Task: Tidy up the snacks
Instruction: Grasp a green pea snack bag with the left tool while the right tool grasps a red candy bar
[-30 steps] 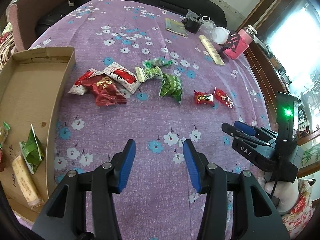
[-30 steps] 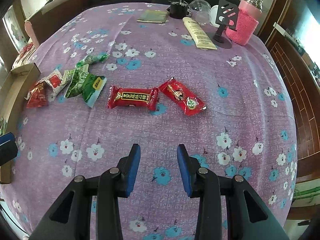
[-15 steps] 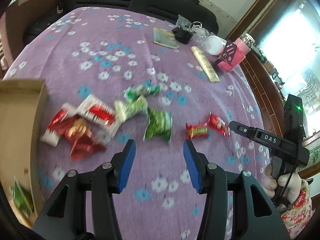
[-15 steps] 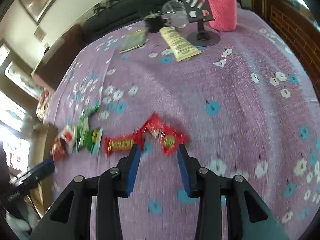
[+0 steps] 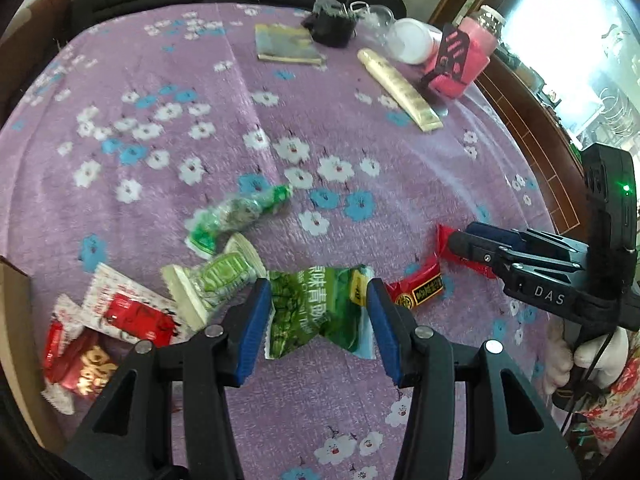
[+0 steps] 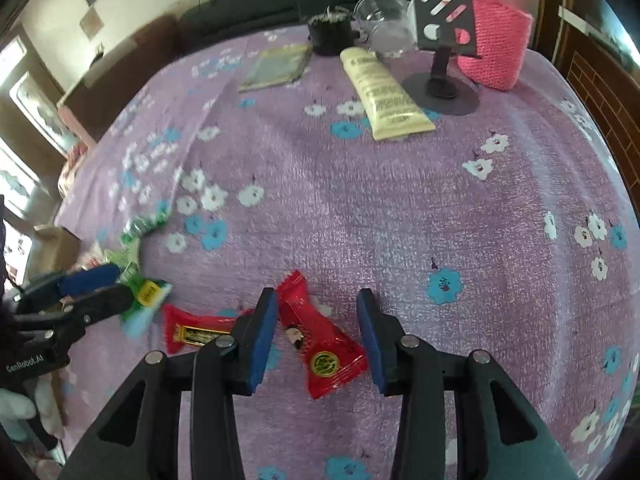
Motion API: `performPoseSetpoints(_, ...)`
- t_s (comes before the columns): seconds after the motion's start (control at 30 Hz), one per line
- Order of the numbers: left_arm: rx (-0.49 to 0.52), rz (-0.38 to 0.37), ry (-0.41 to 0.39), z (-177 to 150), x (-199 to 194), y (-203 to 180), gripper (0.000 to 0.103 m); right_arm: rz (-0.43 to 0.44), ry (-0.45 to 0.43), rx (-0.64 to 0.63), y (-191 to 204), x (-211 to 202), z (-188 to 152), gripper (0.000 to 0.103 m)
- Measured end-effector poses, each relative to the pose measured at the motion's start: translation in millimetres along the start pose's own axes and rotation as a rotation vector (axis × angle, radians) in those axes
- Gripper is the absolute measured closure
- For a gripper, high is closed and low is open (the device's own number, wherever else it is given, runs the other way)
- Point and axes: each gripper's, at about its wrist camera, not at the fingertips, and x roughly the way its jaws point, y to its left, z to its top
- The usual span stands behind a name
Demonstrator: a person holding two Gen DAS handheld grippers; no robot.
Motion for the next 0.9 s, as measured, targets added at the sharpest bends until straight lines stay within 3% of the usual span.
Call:
performPoseSetpoints(0.13, 0.001, -0.015, -0.006, -3.4, -3.5, -0.5, 0.058, -0.015, 0.008, -0.023, 4.6, 3.7, -4.0, 0.064)
performPoseSetpoints(0.2, 0.027, -0.011, 0.002, -6.6, -4.4, -4.7, 0.074, -0.016, 0.013, -0.031, 6.2, 3.7, -6.0, 0.075)
performPoseSetpoints(0.33, 0.073, 0.015, -0.001, -16.0, -9.2, -13.6, 0.074, -0.015, 0.014, -0.03, 7.2, 1.2, -12.8, 0.086)
performPoseSetpoints(0.43, 0.082, -0.004, -0.009, -21.9, -14.4, -17.2, 0.074, 0.001, 0.027, -0.02, 7.7, -2.4, -19.2, 0.087)
performPoseSetpoints(0.53, 0.103, 0.012, -0.017, -24.2, -17.8, -20.8, 0.07, 0.029, 0.044, 0.002, 5.0, -8.8, -30.0, 0.087)
performPoseSetpoints(0.7, 0.132, 0.077, -0.051, -19.5, -21.7, -28.9, 0.035, 0.063, 0.049, 0.05, -0.7, -20.4, -42.0, 0.087)
performPoseSetpoints(0.73, 0.137, 0.102, -0.055, -17.7, -19.8, -30.6, 0.032, 0.072, 0.049, 0.062, -1.2, -22.1, -43.0, 0.087)
performPoseSetpoints(0.87, 0.206, 0.182, -0.012, -15.5, 2.0, -41.4, 0.031, 0.094, 0.041, 0.087, 1.8, -29.9, -48.8, 0.087)
performPoseSetpoints(0.9, 0.227, 0.192, 0.021, -18.4, 10.0, -43.7, 0.045, 0.097, 0.039, 0.088, 3.7, -31.6, -50.1, 0.087)
